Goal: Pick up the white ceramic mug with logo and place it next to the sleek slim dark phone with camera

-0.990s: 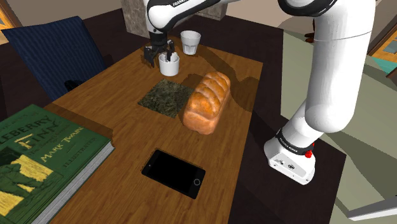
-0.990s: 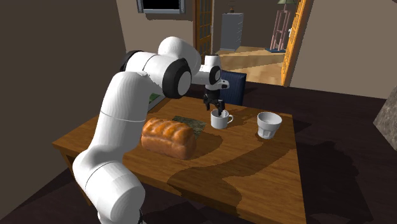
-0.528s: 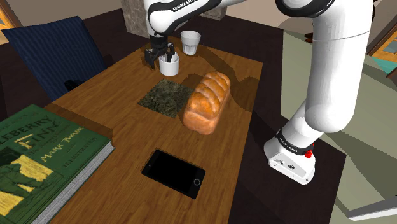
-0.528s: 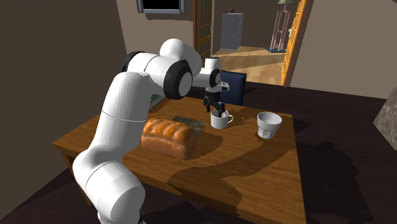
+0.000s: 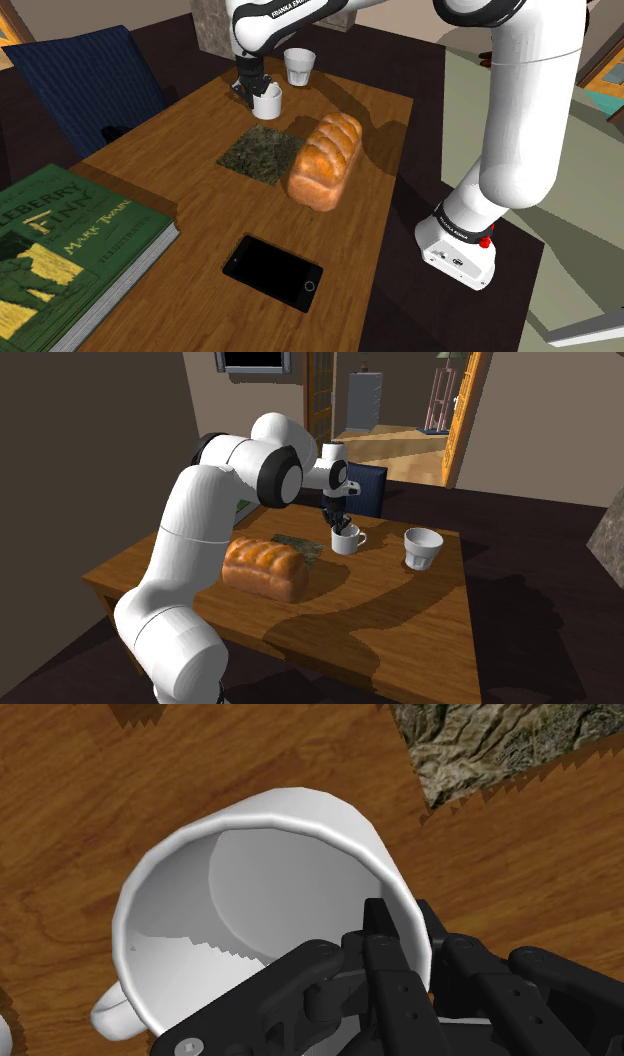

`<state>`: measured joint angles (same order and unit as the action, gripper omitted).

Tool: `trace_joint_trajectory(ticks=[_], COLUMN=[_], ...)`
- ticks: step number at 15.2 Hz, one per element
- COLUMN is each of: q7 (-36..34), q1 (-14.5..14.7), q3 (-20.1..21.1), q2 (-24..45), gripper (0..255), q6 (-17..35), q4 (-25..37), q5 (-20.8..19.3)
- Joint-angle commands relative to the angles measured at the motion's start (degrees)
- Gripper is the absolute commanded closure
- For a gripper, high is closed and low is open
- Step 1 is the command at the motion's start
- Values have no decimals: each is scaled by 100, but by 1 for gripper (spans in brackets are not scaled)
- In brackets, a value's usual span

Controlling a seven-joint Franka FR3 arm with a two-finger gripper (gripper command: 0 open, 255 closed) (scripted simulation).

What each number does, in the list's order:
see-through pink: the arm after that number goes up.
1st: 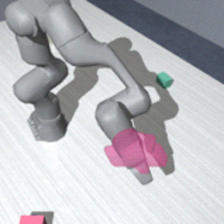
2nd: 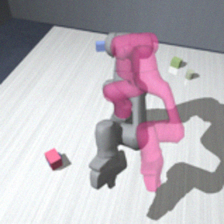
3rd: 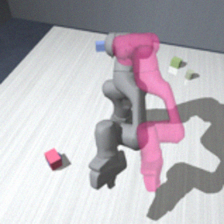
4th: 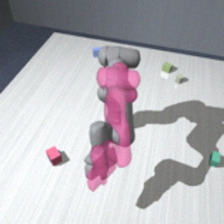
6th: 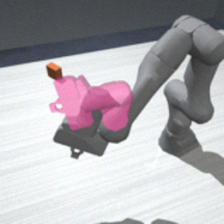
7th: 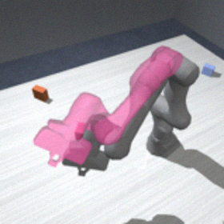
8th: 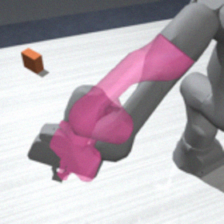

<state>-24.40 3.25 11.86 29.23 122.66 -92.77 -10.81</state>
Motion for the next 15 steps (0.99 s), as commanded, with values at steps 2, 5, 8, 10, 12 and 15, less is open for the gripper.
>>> trace_joint_trajectory(ticks=[2,5,8,10,12,15], q7=[0,9,37,56,73,99], q1=[-1,-3,-9,-12,-15,-17], q3=[-1,5,22,31,41,53], q2=[1,-32,-127,-185,-240,-313], gripper=[255,255,255,255,255,255], q6=[0,-60,-244,-369,-496,-691], q4=[0,27,119,188,262,386], q5=[0,11,42,62,81,108])
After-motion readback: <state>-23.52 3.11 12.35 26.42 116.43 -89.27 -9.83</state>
